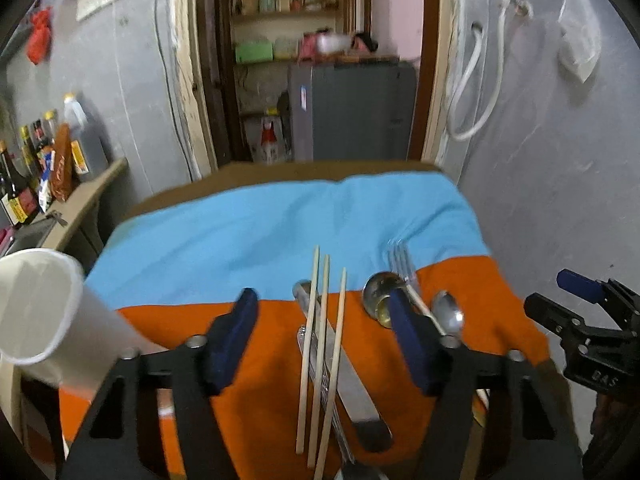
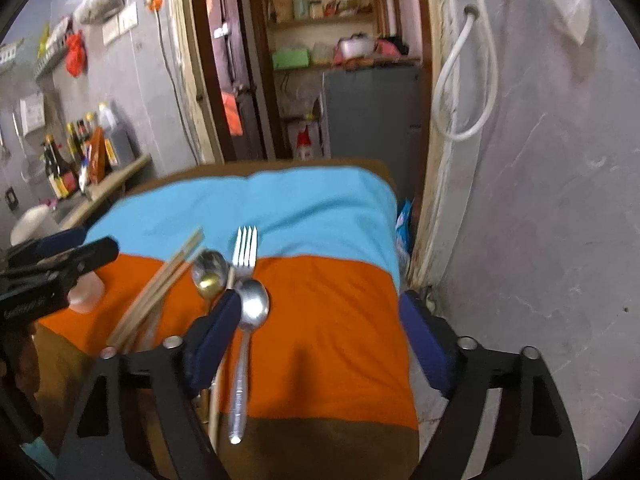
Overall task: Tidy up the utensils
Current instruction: 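Lower the right gripper onto the steel spoon and close on it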
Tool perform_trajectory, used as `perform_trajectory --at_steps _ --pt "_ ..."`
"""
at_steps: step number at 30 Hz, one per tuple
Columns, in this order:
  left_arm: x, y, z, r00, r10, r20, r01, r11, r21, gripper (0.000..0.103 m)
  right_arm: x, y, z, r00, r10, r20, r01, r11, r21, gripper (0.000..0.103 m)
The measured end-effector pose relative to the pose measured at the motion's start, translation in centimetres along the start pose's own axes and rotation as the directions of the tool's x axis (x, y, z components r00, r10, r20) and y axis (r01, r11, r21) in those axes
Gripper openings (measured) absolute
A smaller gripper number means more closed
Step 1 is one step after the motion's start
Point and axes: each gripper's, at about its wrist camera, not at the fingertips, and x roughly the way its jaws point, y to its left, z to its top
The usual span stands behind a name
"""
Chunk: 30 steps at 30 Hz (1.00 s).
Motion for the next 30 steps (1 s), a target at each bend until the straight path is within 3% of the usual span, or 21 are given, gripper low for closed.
perform_trajectory --at_steps 4,11,21,28,30 --pt "3.4 0.4 -0.1 0.995 0.030 -0.090 -0.030 1.000 0.008 0.032 2.0 0.3 -0.3 0.996 0.051 -0.070 -0.053 0.998 -0.020 0.065" --pt "6.4 3.2 -0.9 0.981 0.025 -0.193 -0.036 0.998 -0.055 0.027 4.8 1.9 -0.4 0.983 0.079 -0.164 -0.097 0.990 -0.102 0.062" --pt "7.9 3.4 -0.1 0.971 -0.035 -0.238 0.015 0.996 -0.084 0.027 6.5 3.6 -0.3 0.975 0.091 -0.203 -0.125 0.979 -0.160 0.062" --pt "8.5 4.4 1.2 0.962 -0.062 -0.267 0.019 0.987 -0.160 0.004 7.3 4.1 0.2 0.975 0.069 -0.210 -0.108 0.978 -0.180 0.062" --pt "8.3 4.4 1.2 0.960 -0.071 -0.272 0.022 0.983 -0.181 0.003 7.6 4.2 0.3 0.975 0.055 -0.213 -0.097 0.977 -0.190 0.060"
